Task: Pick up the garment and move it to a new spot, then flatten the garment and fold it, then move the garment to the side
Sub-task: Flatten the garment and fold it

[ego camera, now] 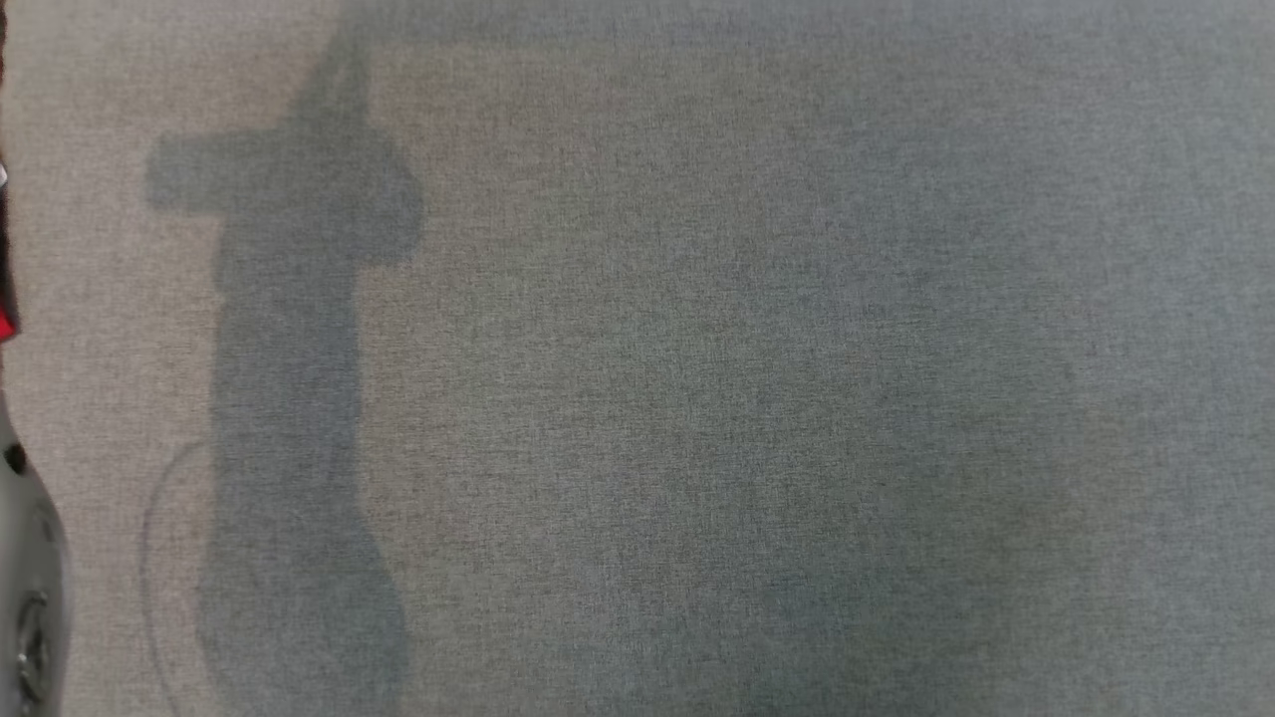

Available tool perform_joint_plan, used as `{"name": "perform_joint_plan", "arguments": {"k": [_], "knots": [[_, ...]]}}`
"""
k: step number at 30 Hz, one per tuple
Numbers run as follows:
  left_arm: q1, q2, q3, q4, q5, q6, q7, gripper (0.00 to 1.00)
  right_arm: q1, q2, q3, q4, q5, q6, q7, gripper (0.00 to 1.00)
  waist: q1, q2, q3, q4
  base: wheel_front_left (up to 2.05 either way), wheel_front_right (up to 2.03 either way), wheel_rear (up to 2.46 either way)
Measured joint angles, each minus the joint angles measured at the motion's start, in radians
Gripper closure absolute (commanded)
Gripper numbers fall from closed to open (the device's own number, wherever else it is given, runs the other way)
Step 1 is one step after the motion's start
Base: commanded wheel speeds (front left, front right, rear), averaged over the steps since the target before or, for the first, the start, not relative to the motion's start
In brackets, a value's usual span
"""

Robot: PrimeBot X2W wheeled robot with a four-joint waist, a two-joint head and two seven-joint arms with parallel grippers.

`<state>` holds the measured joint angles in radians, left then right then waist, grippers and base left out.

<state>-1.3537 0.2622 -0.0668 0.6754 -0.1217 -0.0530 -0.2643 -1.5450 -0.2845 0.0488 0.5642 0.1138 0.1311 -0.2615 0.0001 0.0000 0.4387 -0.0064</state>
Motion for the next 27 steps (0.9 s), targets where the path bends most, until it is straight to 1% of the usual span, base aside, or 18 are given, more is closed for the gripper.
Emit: {"name": "perform_joint_plan", "arguments": {"k": [2, 4, 5, 8, 10, 12, 15, 16, 19, 21, 22, 27], "knots": [[0.022, -0.012, 0.008, 0.0, -0.006, -0.009, 0.0, 1.0, 0.037, 0.002, -0.011, -0.014, 0.007, 0.0, 0.0, 1.0, 0.0, 0.0001, 0.018, -0.002, 0.0, 0.0, 0.0], [0.093, -0.024, 0.017, 0.016, -0.015, -0.012, 0.0, 1.0, 0.131, 0.005, -0.015, -0.046, 0.028, 0.0, 0.0, 1.0, 0.0, 0.0, 0.034, -0.005, 0.0, 0.0, 0.0], [0.136, -0.031, 0.023, 0.019, -0.022, -0.012, 0.0, 1.0, 0.186, 0.013, -0.029, -0.067, 0.057, 0.0, 0.0, 1.0, 0.0, 0.0, 0.042, -0.006, 0.0, 0.0, 0.0], [0.267, -0.063, 0.039, 0.014, -0.032, -0.017, 0.0, 1.0, 0.383, 0.02, -0.015, -0.144, 0.108, 0.0, 0.0, 1.0, 0.0, 0.0, 0.063, -0.011, 0.0, 0.0, 0.0], [0.371, -0.097, 0.062, 0.006, -0.049, -0.017, 0.0, 1.0, 0.533, 0.027, -0.018, -0.195, 0.15, 0.0, 0.0, 1.0, 0.0, 0.0, 0.07, -0.012, 0.0, 0.0, 0.0], [0.49, -0.126, 0.075, 0.003, -0.05, -0.018, 0.0, 1.0, 0.679, 0.042, -0.044, -0.241, 0.189, 0.0, 0.0, 1.0, 0.0, 0.0, 0.064, -0.012, 0.0, 0.0, 0.0], [0.635, -0.157, 0.09, 0.0, -0.05, -0.023, 0.0, 1.0, 0.874, 0.056, -0.054, -0.291, 0.217, 0.0, 0.0, 1.0, 0.0, 0.0, 0.045, -0.013, 0.0, 0.0, 0.0], [0.677, -0.166, 0.095, -0.001, -0.047, -0.026, 0.0, 1.0, 0.93, 0.067, -0.061, -0.291, 0.242, 0.0, 0.0, 1.0, -0.0001, 0.0, 0.037, -0.014, 0.0, 0.0, 0.0], [0.783, -0.189, 0.123, -0.008, -0.051, -0.027, 0.0, 1.0, 1.071, 0.09, -0.085, -0.3, 0.268, 0.0, 0.0, 1.0, 0.0, 0.0, 0.006, -0.019, 0.0, 0.0, 0.0], [0.836, -0.195, 0.138, -0.014, -0.052, -0.027, 0.0, 1.0, 1.145, 0.092, -0.075, -0.302, 0.264, 0.0, 0.0, 1.0, 0.0, 0.0, -0.017, -0.024, 0.0, 0.0, 0.0], [0.886, -0.206, 0.159, -0.022, -0.054, -0.025, 0.0, 1.0, 1.209, 0.101, -0.074, -0.293, 0.276, 0.001, 0.0, 1.0, 0.0, 0.0, -0.044, -0.029, 0.0, 0.0, 0.0], [1.015, -0.218, 0.181, -0.032, -0.057, -0.017, 0.0, 1.0, 1.33, 0.116, -0.063, -0.254, 0.289, 0.002, 0.0, 1.0, 0.0, 0.0, -0.125, -0.043, 0.0, 0.0, 0.0]]}}
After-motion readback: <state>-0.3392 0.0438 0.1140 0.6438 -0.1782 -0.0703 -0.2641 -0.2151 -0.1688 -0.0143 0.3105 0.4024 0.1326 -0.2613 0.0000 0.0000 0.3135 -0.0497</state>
